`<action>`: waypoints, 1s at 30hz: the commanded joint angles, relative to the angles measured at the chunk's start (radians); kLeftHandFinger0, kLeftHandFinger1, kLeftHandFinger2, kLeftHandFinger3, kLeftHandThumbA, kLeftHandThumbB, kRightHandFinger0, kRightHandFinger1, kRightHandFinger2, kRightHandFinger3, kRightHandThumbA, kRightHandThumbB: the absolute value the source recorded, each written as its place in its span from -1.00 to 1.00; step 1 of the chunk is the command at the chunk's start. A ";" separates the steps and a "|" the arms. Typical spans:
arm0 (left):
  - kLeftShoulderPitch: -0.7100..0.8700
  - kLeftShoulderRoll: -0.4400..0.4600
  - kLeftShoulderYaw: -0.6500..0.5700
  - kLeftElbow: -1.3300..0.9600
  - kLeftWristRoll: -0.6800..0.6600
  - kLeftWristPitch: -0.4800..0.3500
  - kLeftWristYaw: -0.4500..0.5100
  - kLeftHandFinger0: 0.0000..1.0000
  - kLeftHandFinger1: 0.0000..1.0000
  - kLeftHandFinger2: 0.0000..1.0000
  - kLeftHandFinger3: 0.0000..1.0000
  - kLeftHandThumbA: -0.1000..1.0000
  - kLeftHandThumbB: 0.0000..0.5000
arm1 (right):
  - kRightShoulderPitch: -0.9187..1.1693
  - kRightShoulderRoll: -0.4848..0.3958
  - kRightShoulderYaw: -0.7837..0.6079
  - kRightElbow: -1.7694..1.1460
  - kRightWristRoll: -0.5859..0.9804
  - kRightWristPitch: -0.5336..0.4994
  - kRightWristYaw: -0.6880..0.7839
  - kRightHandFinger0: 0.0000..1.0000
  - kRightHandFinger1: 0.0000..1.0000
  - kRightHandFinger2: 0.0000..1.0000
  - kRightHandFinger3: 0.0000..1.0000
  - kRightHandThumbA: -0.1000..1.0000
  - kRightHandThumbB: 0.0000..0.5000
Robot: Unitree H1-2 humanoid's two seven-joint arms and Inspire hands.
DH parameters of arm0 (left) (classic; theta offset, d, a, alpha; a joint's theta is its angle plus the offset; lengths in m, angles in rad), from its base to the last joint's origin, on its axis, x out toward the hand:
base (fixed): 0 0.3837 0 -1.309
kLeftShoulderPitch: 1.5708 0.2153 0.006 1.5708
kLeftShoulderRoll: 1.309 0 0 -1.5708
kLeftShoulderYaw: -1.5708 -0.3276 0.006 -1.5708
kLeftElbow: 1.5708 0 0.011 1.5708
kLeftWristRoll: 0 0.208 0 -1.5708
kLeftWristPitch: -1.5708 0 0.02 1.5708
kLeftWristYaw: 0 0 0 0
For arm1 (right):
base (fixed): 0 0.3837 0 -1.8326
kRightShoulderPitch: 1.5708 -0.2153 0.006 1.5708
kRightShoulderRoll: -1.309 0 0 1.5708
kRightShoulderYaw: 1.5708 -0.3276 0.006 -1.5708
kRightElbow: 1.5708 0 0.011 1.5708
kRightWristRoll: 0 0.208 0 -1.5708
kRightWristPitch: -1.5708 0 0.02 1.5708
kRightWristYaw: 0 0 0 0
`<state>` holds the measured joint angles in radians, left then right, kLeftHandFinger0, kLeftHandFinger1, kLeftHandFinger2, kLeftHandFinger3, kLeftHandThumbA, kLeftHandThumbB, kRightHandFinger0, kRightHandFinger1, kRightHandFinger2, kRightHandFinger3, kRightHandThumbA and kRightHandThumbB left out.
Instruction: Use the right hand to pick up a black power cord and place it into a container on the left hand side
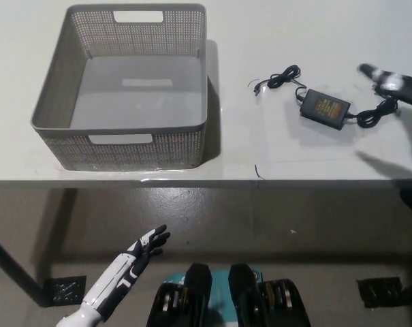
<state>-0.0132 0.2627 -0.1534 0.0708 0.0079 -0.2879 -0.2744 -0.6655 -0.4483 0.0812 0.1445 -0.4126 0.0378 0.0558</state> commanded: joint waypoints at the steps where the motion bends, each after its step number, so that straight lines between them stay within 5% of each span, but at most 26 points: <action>1: 0.010 0.016 0.003 -0.039 -0.019 -0.042 -0.021 1.00 1.00 1.00 1.00 1.00 0.64 | -0.167 -0.049 0.092 0.136 -0.161 0.057 0.029 1.00 1.00 1.00 1.00 0.67 0.97; 7: 0.015 0.012 0.004 -0.036 -0.010 -0.049 -0.019 1.00 1.00 1.00 1.00 1.00 0.70 | -0.271 -0.047 0.181 0.314 -0.181 0.045 0.031 1.00 1.00 1.00 1.00 0.67 1.00; 13: 0.027 0.011 0.003 -0.032 -0.008 -0.062 -0.019 1.00 1.00 1.00 1.00 1.00 0.66 | -0.337 -0.035 0.286 0.451 -0.234 0.065 0.082 1.00 1.00 1.00 1.00 0.90 1.00; 30: 0.021 0.008 0.005 -0.030 -0.002 -0.061 -0.016 1.00 1.00 1.00 1.00 1.00 0.70 | -0.391 -0.023 0.432 0.684 -0.305 0.034 0.063 1.00 1.00 1.00 1.00 0.83 1.00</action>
<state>0.0165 0.2621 -0.1527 0.0685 0.0126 -0.3120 -0.2825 -0.9854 -0.4638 0.5063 0.8094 -0.6816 0.0917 0.1211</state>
